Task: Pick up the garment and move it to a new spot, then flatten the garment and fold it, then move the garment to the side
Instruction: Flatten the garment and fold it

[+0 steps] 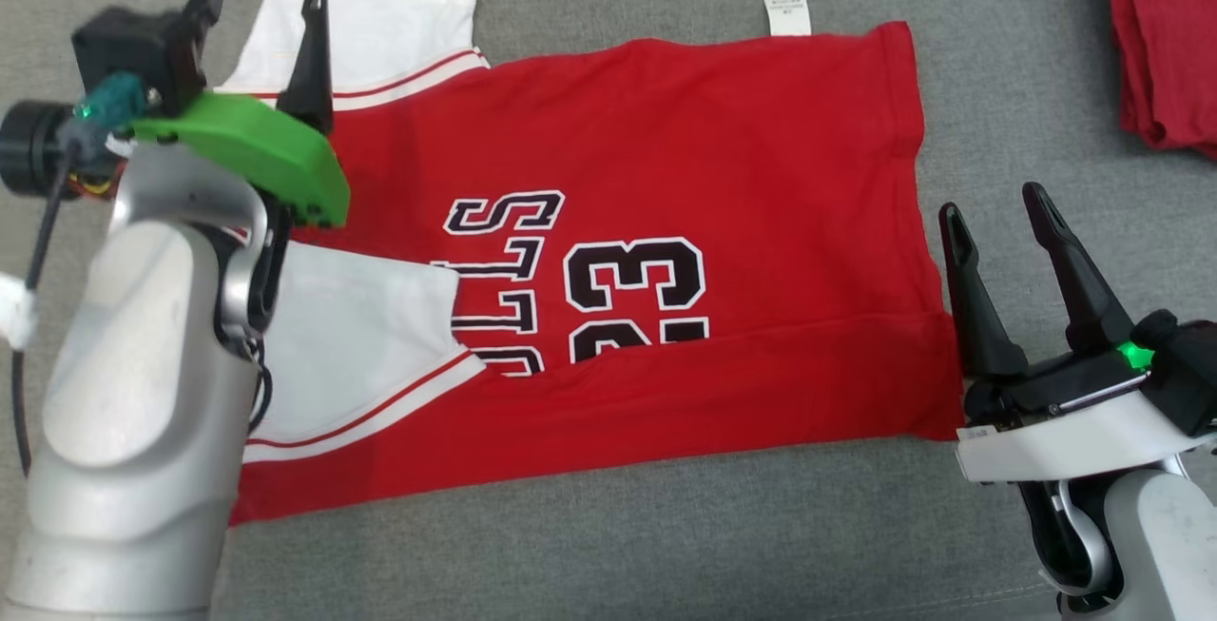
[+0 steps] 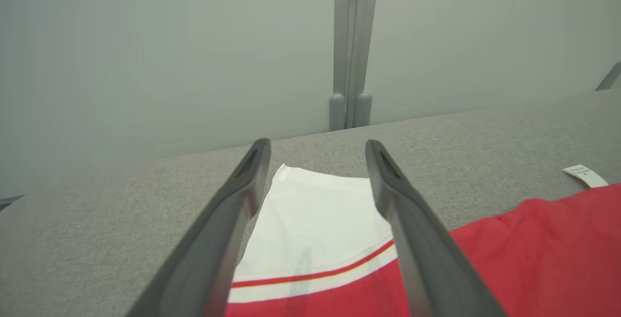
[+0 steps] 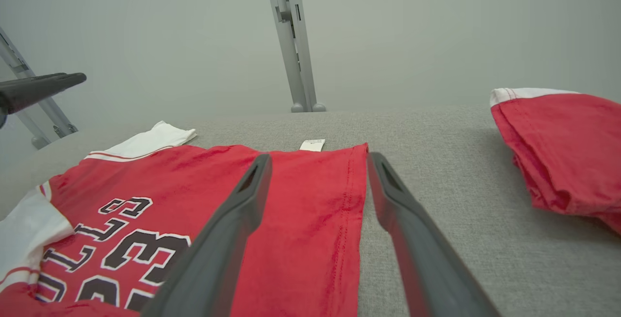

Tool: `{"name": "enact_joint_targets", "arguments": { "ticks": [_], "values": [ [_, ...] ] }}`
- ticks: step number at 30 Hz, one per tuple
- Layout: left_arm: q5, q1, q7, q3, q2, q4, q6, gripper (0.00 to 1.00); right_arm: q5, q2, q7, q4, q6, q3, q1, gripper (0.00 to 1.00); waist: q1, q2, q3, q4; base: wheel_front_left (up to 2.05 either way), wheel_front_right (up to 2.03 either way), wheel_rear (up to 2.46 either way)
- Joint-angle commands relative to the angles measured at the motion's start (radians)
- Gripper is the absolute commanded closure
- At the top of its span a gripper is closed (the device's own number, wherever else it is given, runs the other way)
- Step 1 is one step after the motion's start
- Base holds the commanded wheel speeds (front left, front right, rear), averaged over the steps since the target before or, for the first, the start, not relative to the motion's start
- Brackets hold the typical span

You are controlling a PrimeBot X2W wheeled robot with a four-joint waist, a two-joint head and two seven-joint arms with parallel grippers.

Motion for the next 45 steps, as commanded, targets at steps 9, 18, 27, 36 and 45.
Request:
{"name": "enact_joint_targets", "arguments": {
  "ticks": [9,18,27,36,45],
  "values": [
    [-0.057,-0.279,0.092,0.013,0.082,0.339,-0.105,0.0,0.029,0.011,-0.039,0.038,-0.002,0.036,-0.076,0.0,0.0,-0.0001,0.15,-0.114,0.0,0.0,0.0],
    [-0.129,-0.384,0.167,0.019,0.156,0.543,-0.137,0.0,0.044,0.011,-0.059,0.079,-0.002,0.055,-0.115,0.0,0.0,-0.0001,0.183,-0.143,0.0,0.0,0.0],
    [-0.182,-0.411,0.214,-0.051,0.153,0.607,-0.145,1.0,0.096,-0.037,-0.058,0.171,-0.002,0.059,-0.217,0.0,0.0,-0.0001,0.183,-0.123,0.0,0.0,0.0],
    [-0.216,-0.484,0.115,-0.113,0.129,0.581,-0.144,1.0,0.219,-0.154,-0.017,0.34,-0.002,0.156,-0.445,0.0,0.0,-0.0001,0.206,-0.059,0.0,0.0,0.0],
    [-0.254,-0.524,0.023,-0.196,0.093,0.565,-0.144,1.0,0.313,-0.258,0.034,0.485,-0.002,0.27,-0.631,0.0,0.0,-0.0001,0.218,0.008,0.0,0.0,0.0]
  ]
}}
